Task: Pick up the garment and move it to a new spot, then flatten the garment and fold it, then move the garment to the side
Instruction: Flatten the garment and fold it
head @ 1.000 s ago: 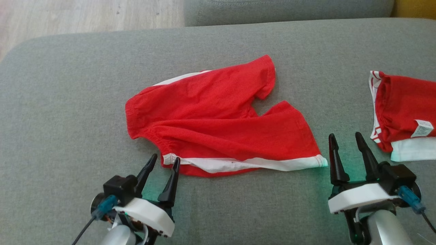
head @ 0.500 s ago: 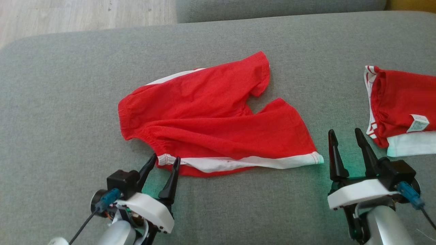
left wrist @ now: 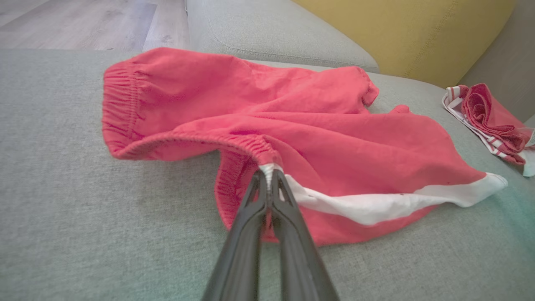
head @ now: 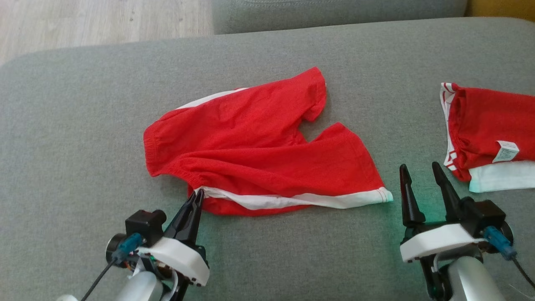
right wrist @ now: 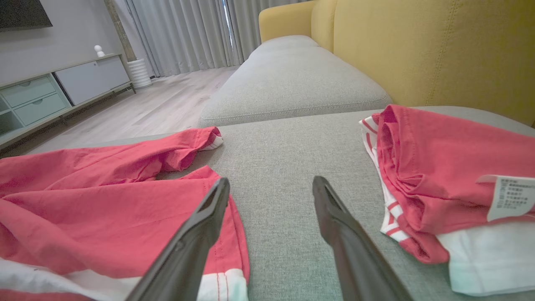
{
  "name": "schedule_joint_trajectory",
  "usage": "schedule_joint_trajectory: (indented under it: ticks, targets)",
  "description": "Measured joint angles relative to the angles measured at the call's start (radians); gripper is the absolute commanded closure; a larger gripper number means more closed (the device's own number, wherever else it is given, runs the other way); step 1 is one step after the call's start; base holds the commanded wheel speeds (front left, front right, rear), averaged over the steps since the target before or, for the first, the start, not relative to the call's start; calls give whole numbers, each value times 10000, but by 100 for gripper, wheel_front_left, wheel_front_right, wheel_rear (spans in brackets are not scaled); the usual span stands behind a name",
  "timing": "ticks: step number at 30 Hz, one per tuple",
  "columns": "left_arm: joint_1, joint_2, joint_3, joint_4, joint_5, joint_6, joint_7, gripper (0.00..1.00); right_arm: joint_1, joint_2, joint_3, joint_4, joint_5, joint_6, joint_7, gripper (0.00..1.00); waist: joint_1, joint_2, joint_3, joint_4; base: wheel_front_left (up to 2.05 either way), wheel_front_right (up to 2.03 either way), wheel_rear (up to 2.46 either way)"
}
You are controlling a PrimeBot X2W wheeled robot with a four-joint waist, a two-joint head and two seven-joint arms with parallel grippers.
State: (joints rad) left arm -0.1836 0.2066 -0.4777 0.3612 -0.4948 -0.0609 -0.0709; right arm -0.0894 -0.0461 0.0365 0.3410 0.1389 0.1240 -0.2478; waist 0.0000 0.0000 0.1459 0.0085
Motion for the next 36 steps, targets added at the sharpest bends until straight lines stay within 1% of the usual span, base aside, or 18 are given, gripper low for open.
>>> schedule_joint_trajectory:
  ticks: [3, 5, 8, 13, 22, 36]
  targets:
    - [32, 4, 2, -27, -2, 8, -52, 100, 79, -2, 58, 21, -25, 0, 36, 0, 0, 0, -84, -22, 0, 0, 0]
    - [53, 2, -2, -46, -67, 92, -94, 100, 244, -2, 167, 50, -54, 0, 196, 0, 0, 0, -122, -23, 0, 0, 0]
    - [55, 0, -10, -48, -98, 96, -96, 100, 439, 0, 259, 221, -69, 0, 489, 0, 0, 0, -176, -12, 0, 0, 0]
    - [65, -6, -38, -50, -100, 96, -98, 100, 418, 0, 533, 408, -69, 0, 957, 0, 0, 0, -237, 33, 0, 0, 0]
    - [64, -4, -71, -94, -100, 142, -184, 100, 395, 0, 702, 794, -169, 0, 1338, 0, 0, 0, -136, 107, 0, 0, 0]
    - [39, 12, -142, -138, -102, 171, -184, 100, -192, -4, 938, 1499, -157, 0, 1423, 0, 0, 0, 124, 187, 0, 0, 0]
